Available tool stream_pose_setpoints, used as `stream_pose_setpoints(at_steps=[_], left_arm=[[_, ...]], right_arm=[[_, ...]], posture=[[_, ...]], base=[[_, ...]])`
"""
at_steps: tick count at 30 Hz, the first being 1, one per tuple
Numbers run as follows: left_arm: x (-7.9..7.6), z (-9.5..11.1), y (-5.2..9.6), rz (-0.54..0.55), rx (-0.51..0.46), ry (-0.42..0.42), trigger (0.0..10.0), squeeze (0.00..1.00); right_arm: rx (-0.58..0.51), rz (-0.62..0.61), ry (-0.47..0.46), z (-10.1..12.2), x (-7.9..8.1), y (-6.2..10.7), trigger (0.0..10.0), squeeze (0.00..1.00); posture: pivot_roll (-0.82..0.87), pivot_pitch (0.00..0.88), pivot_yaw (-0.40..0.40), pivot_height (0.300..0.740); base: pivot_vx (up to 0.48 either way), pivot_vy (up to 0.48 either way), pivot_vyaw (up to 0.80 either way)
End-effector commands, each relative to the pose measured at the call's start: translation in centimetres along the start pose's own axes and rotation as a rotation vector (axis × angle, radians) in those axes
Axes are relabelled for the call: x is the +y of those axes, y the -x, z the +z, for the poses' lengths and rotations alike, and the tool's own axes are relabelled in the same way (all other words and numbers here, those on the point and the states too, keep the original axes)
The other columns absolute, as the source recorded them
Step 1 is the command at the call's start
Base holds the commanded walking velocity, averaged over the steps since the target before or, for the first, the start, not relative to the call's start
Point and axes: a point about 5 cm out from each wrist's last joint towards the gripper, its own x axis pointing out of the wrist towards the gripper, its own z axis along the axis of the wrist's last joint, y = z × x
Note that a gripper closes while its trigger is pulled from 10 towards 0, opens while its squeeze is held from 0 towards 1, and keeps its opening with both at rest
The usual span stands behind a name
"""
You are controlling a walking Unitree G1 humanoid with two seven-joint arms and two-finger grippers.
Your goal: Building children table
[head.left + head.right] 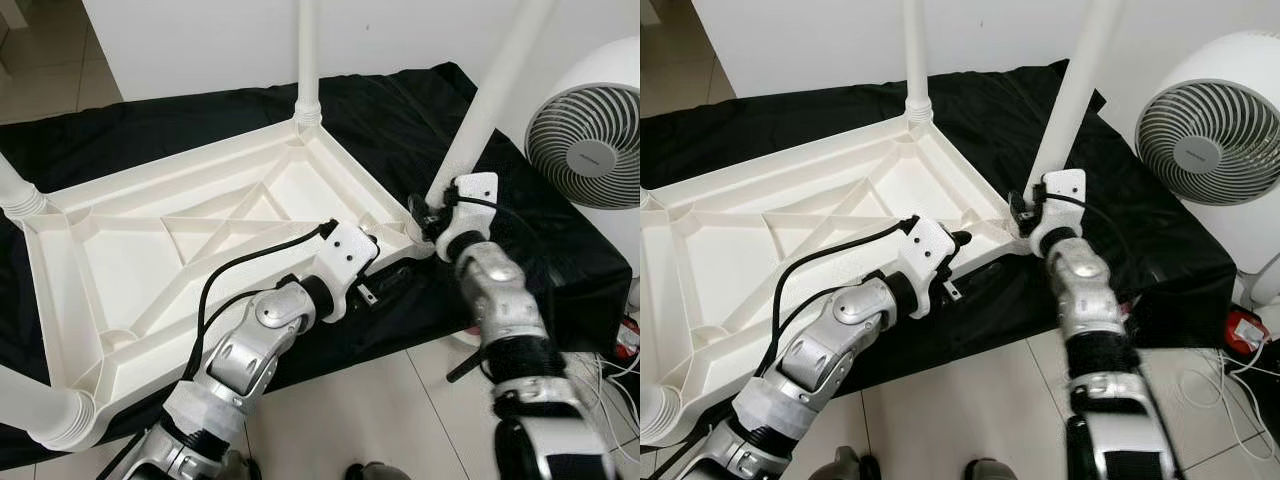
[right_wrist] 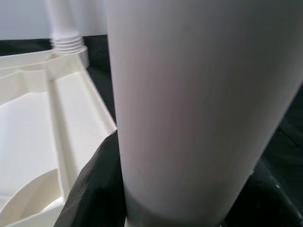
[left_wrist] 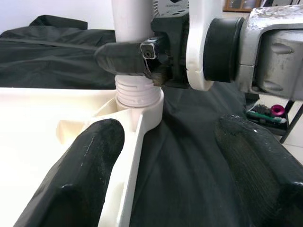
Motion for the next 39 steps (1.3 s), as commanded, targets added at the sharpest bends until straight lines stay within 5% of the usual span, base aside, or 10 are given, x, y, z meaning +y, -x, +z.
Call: stream_pose_setpoints(at_steps=[1,6,7,9,10,11,23,24,31,39], left_arm=[[-0.6,-0.2,0.1,-0.061,0.011,0.000,10.0,0.00],[-0.7,-0.2,0.0,-0.063,0.009,0.001,10.0,0.00],[-0.8,-0.2,0.0,-0.064,0.009,0.001,10.0,0.00],[-0.8,-0.2,0.0,-0.064,0.009,0.001,10.0,0.00],[-0.8,-0.2,0.0,-0.064,0.010,0.001,10.0,0.00],[-0.8,-0.2,0.0,-0.064,0.011,0.000,10.0,0.00],[-0.8,-0.1,-0.2,-0.066,0.007,0.001,10.0,0.00],[-0.9,-0.1,-0.2,-0.067,0.007,0.000,10.0,0.00],[-0.7,-0.1,-0.1,-0.060,0.007,-0.005,10.0,0.00],[-0.6,0.0,-0.1,-0.061,0.004,-0.007,10.0,0.00]], right_arm=[[0.051,-0.114,-0.035,-1.2,0.6,0.7,10.0,0.00],[0.038,-0.223,-0.087,-0.8,2.2,1.2,10.0,0.00],[0.034,-0.234,-0.101,-0.6,2.7,1.3,10.0,0.37],[0.031,-0.222,-0.106,-0.5,2.9,1.3,10.0,0.37],[0.029,-0.221,-0.103,-0.4,2.9,1.3,10.0,0.58],[0.029,-0.220,-0.115,-0.4,2.8,1.3,10.0,1.00],[-0.048,-0.009,-0.117,1.7,1.4,0.5,10.0,1.00],[-0.042,0.041,-0.103,1.8,1.2,0.4,10.0,0.00],[0.012,0.362,0.062,1.0,-0.6,0.6,10.0,0.00],[0.072,0.494,0.146,-0.1,-2.4,0.6,10.0,0.00]], posture=[[-0.09,0.117,0.035,0.740],[-0.08,0.118,0.033,0.740],[-0.08,0.118,0.033,0.740],[-0.08,0.117,0.029,0.740],[-0.08,0.117,0.029,0.740],[-0.08,0.117,0.029,0.740],[-0.09,0.117,0.028,0.740],[-0.09,0.117,0.028,0.740],[-0.09,0.116,0.028,0.740],[-0.09,0.114,0.032,0.740]], base=[[0.000,0.000,0.00],[0.000,0.000,0.00],[0.000,0.000,0.00],[0.000,0.000,0.00],[0.000,0.000,0.00],[0.000,0.000,0.00],[0.000,0.000,0.00],[0.000,0.000,0.00],[0.000,0.000,0.00],[0.000,0.000,0.00]])
